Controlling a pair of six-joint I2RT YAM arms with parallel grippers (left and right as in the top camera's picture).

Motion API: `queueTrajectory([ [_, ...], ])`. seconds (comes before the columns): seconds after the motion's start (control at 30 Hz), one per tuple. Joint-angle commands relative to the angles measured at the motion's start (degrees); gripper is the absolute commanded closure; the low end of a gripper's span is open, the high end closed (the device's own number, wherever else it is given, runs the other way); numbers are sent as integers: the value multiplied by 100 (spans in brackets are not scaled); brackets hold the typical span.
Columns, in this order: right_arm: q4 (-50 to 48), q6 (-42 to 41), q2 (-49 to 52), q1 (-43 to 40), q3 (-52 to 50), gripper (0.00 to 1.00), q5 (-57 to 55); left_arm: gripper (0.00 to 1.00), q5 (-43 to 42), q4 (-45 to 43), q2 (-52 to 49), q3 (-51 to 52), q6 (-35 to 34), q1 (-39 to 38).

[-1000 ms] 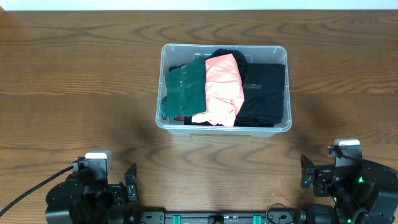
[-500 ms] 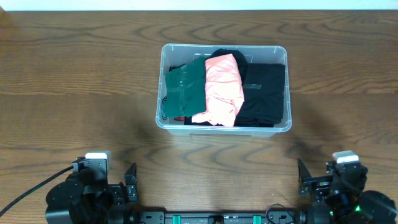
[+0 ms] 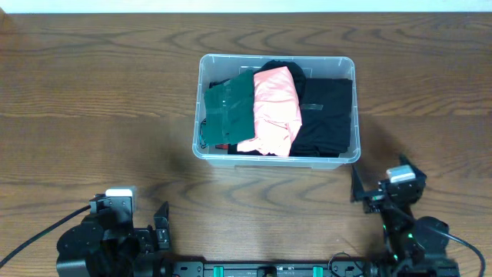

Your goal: Pack container

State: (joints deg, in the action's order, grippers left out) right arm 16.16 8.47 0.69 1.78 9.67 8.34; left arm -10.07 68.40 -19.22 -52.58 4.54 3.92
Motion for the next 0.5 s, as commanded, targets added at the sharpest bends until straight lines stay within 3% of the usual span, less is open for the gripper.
queueTrajectory([
  [0.0, -680, 192, -42, 155, -614, 1, 48, 2, 28, 2, 13, 2, 55, 13],
  [0.1, -1322, 192, -44, 264, -938, 1, 44, 2, 26, 2, 13, 2, 55, 13],
  [0.47, -1276, 190, -39, 358, -935, 1, 48, 2, 26, 2, 13, 2, 55, 13],
])
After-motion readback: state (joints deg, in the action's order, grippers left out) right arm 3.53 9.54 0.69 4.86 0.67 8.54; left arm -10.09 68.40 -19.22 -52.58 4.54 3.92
